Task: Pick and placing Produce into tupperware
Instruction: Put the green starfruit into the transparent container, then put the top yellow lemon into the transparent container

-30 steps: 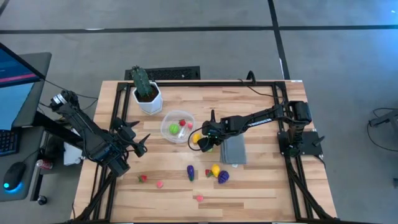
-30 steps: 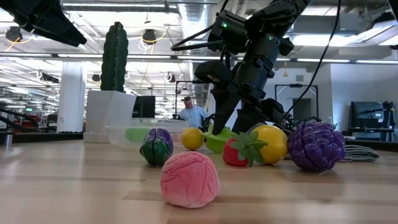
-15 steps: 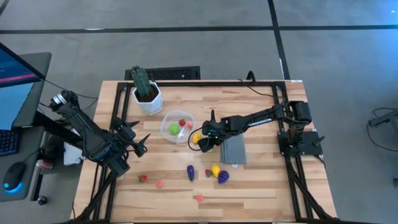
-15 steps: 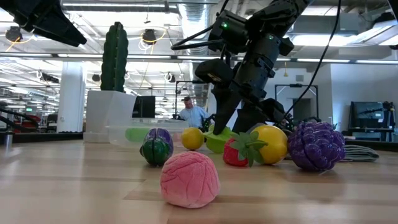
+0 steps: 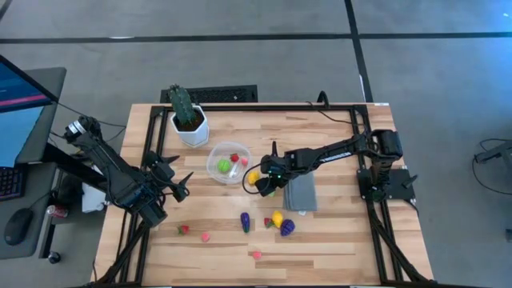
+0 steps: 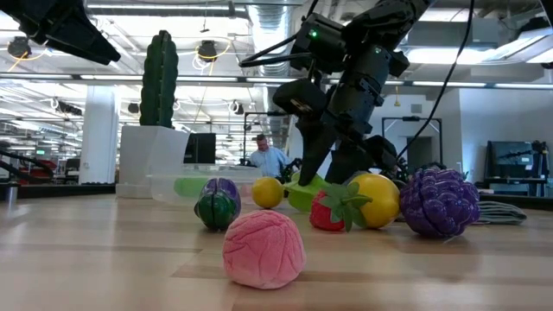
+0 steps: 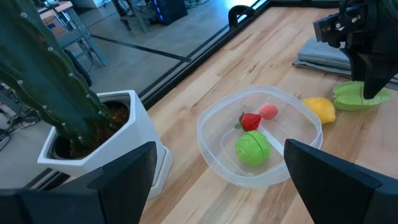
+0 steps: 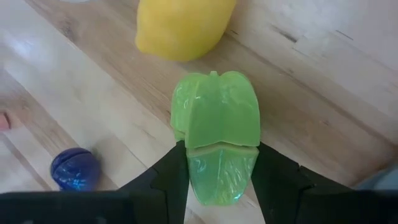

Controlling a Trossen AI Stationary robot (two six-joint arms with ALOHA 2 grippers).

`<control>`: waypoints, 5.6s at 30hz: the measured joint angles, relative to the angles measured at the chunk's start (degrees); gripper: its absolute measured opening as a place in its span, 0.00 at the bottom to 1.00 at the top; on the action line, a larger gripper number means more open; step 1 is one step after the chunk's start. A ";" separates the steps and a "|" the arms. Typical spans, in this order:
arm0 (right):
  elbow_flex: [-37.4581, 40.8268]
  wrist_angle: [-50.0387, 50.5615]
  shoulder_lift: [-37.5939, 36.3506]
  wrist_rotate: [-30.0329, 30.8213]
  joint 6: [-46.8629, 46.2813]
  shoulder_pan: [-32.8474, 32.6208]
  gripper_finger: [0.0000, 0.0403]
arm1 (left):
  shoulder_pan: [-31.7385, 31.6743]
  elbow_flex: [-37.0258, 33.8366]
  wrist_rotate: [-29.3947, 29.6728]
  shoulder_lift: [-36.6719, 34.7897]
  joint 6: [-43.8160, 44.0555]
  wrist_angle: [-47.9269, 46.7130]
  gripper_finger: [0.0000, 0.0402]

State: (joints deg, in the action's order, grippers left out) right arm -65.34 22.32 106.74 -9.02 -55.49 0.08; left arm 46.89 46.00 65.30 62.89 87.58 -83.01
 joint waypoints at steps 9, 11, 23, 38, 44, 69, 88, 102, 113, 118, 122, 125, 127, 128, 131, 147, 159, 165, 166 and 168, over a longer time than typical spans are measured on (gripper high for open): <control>-0.07 -0.53 -3.84 -0.15 -0.04 0.03 0.45 | 0.01 0.00 0.11 0.00 -0.32 -0.04 0.85; -0.07 -0.72 -5.19 -0.07 -0.04 0.24 0.45 | 0.00 0.00 0.34 0.00 -0.34 -0.04 0.85; -0.13 -8.84 -15.11 2.82 2.06 1.86 0.45 | 0.00 0.00 1.42 0.00 -0.26 -0.01 0.85; -0.13 -21.75 -15.44 2.51 5.25 6.65 0.46 | 0.00 0.00 1.38 0.00 0.03 0.21 0.85; -0.16 -23.05 -14.22 1.66 6.50 7.34 0.43 | 0.00 0.00 1.38 0.00 0.03 0.17 0.85; -9.94 -31.50 6.93 -8.49 4.35 9.07 0.47 | 0.00 0.00 1.52 0.00 0.01 -0.01 0.85; -13.62 -30.30 11.89 -12.17 3.41 9.51 0.51 | 0.00 0.00 -0.50 0.00 0.03 0.02 0.85; -13.53 -27.70 9.72 -12.17 7.56 9.44 0.44 | 0.00 0.00 -0.46 0.00 0.05 0.03 0.85; -13.55 -3.72 -3.04 -6.90 29.31 8.10 0.42 | 0.00 0.00 1.51 0.00 0.08 0.34 0.85; -13.55 9.81 -7.23 1.28 39.19 6.24 0.42 | 0.00 0.00 4.61 0.00 2.08 0.47 0.85; -13.55 20.42 -7.72 3.14 43.20 5.55 0.42 | 0.00 0.00 4.23 0.00 4.43 0.59 0.85; -13.55 29.25 -7.42 3.04 43.65 5.55 0.42 | 0.00 0.00 2.52 0.00 5.19 1.77 0.85; -13.44 35.68 -7.18 3.02 44.71 5.53 0.43 | 0.00 0.00 1.54 0.00 5.21 3.46 0.85; -13.42 38.12 -7.18 3.02 45.50 5.35 0.43 | 0.00 0.00 1.17 0.00 5.21 4.20 0.85; -13.44 42.21 -7.52 2.99 48.67 4.72 0.43 | 0.00 0.00 0.10 0.00 5.15 6.88 0.85; -9.42 31.24 -4.96 -10.11 52.51 10.19 0.44 | 0.00 0.00 -9.40 0.02 4.31 15.41 0.85; -9.22 16.39 -0.55 -15.71 58.18 9.68 0.69 | 0.00 0.00 -10.37 0.02 3.91 17.06 0.85; -9.22 10.44 -0.55 -9.80 67.71 7.20 0.74 | 0.00 0.00 -9.99 0.02 3.55 17.04 0.85; -9.22 10.16 -0.55 -8.86 68.00 7.00 0.74 | 0.00 0.00 -9.99 0.02 3.54 17.01 0.85; -9.22 9.54 -0.55 -6.46 68.05 7.01 0.73 | 0.00 0.00 -9.99 0.02 3.53 17.01 0.85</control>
State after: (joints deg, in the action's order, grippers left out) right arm -74.56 31.87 106.19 -15.47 12.56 7.08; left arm 46.89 46.00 55.31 62.92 91.11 -66.00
